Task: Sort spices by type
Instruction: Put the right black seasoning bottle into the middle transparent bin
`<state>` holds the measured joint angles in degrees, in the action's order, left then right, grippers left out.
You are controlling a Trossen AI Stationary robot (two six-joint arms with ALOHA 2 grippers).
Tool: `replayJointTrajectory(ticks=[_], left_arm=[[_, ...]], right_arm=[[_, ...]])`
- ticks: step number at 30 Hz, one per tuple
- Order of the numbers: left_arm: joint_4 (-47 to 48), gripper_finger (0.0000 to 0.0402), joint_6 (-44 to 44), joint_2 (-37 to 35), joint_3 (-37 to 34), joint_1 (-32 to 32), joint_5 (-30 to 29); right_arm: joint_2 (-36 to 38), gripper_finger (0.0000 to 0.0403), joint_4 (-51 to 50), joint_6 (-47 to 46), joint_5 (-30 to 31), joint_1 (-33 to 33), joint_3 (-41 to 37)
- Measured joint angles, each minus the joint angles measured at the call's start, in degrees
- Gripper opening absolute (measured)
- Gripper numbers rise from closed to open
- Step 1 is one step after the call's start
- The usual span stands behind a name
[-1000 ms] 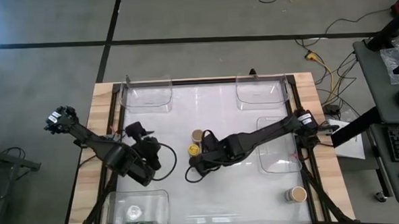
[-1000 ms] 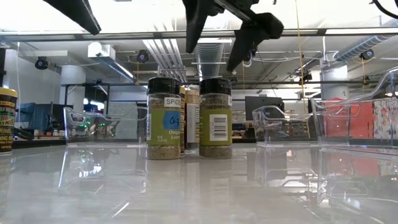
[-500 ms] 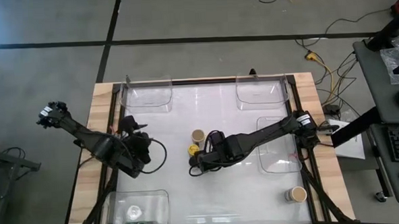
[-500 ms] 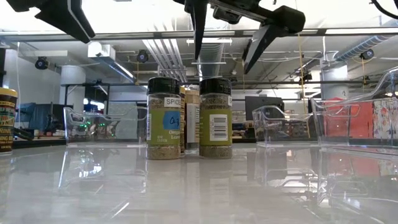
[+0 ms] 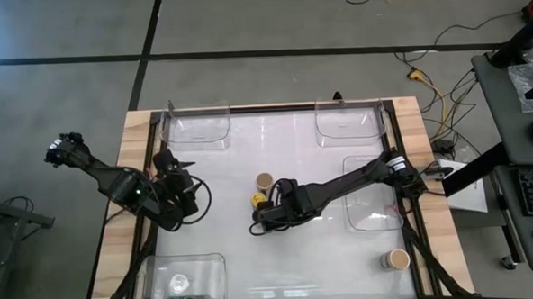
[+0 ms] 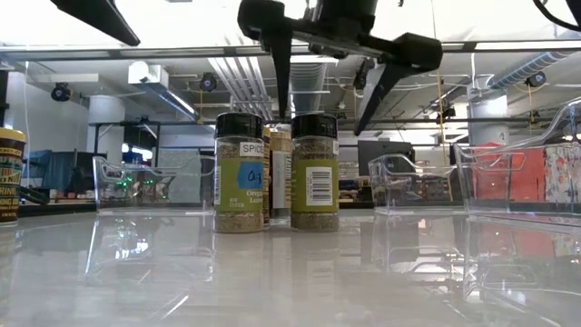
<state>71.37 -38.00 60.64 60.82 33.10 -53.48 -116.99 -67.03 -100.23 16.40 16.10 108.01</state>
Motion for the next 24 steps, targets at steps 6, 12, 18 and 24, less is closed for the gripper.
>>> replayJointTrajectory(ticks=[6, 12, 18, 24], left_arm=[[-3.3, 0.0261, 0.0, 0.5, 0.0, 0.0, -0.1], [-4.5, 0.0261, -0.5, 1.4, 0.0, 0.0, 0.0], [-6.4, 0.0261, -0.6, 2.5, -0.1, 0.0, 0.0], [-7.4, 0.0261, -0.6, 3.4, -0.1, 0.0, 0.0]], right_arm=[[-1.8, 0.0361, 0.4, -0.7, -0.5, -0.2, -0.2], [-2.4, 0.0353, 1.2, -0.9, -1.4, -0.1, -0.2], [-2.5, 0.0298, 1.6, -1.2, -1.9, -0.1, -0.1], [-2.7, 0.0237, 1.8, -0.7, -3.2, -0.1, -0.1]])
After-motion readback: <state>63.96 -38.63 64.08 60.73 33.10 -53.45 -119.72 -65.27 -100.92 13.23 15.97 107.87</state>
